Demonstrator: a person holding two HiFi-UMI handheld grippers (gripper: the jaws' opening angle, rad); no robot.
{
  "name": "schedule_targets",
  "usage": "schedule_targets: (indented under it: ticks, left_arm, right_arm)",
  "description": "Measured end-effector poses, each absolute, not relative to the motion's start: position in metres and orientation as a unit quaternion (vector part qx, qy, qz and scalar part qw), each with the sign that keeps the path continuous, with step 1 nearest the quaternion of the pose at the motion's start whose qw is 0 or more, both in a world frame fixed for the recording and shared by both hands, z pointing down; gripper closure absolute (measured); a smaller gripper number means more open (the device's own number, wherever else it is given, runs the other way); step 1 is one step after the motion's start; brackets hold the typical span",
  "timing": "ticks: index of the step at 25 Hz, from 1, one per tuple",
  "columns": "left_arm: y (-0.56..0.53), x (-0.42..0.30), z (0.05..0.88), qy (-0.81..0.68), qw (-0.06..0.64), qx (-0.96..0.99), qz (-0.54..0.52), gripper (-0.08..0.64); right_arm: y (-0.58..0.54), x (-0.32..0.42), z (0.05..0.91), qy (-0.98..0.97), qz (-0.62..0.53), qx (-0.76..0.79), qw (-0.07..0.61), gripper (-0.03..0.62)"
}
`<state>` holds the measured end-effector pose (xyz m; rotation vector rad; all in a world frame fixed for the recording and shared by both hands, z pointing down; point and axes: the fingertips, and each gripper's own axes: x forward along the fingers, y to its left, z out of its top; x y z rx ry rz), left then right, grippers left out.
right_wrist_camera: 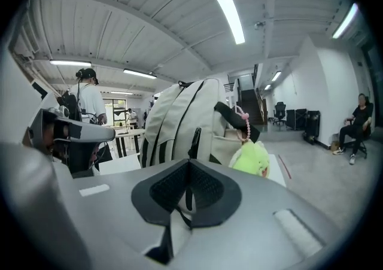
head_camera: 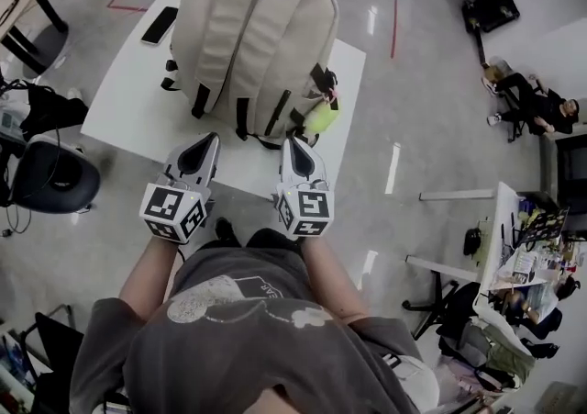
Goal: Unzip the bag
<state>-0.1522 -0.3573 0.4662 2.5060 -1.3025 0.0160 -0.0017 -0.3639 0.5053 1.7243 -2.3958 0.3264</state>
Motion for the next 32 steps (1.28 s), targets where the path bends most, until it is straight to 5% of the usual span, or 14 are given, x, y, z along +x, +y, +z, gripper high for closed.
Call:
schedule_targets:
  ticks: [15, 32]
  left_arm:
    - [-0.400, -0.138, 0.489, -0.463, 0.179, 0.868, 0.023, 0.554]
    - [-0.417, -0.129, 0.486, -0.454, 0.178, 0.873, 0.032, 0.554]
  right_arm:
    - [-0.421, -0.018, 0.530, -0.804, 0.138, 0.563, 0.131, 0.514]
    - [-0.431, -0.018, 0.524, -0.800, 0.111, 0.573, 0.142, 0.554]
